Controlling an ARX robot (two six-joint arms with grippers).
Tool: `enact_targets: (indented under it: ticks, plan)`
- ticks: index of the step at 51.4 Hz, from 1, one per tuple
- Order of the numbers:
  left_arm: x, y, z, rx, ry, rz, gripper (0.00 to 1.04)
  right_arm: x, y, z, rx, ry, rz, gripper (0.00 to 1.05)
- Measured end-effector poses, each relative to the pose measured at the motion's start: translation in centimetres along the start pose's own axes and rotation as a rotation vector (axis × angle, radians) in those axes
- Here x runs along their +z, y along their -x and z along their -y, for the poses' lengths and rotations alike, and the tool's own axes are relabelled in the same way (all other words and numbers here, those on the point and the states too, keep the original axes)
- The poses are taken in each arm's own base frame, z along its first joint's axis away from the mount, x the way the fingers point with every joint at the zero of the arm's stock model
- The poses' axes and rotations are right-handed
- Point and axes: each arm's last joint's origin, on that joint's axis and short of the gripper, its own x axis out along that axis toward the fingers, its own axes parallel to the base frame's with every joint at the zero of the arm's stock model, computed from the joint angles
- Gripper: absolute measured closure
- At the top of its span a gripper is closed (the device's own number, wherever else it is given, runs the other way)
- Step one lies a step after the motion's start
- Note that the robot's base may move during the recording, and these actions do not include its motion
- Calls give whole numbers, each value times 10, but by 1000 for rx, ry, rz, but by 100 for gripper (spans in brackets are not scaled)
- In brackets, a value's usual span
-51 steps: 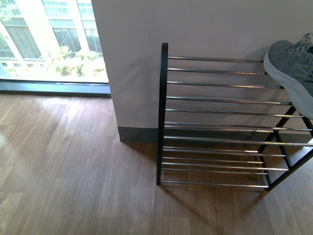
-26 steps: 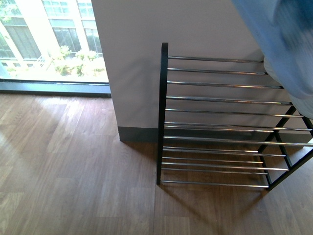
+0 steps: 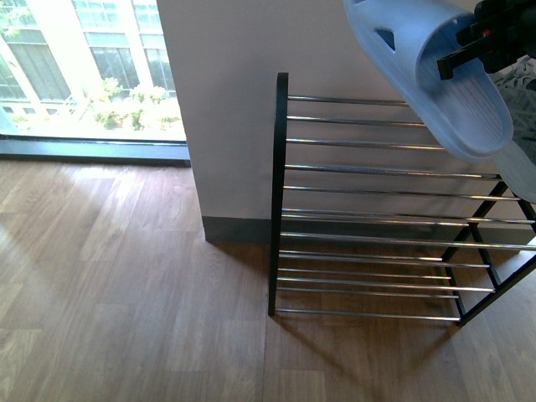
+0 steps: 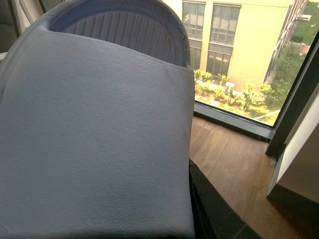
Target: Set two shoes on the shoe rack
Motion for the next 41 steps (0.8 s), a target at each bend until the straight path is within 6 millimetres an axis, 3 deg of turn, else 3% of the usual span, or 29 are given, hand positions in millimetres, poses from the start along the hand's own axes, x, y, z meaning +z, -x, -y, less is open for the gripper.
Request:
enact_targets:
  ticks: [17,41]
  plan:
    - [0,0,0,0,0,0,103,-14,-43,10,-73,2,-92,103]
    - [0,0,0,0,0,0,103,-40,-71,15,-140,-43,-223,103]
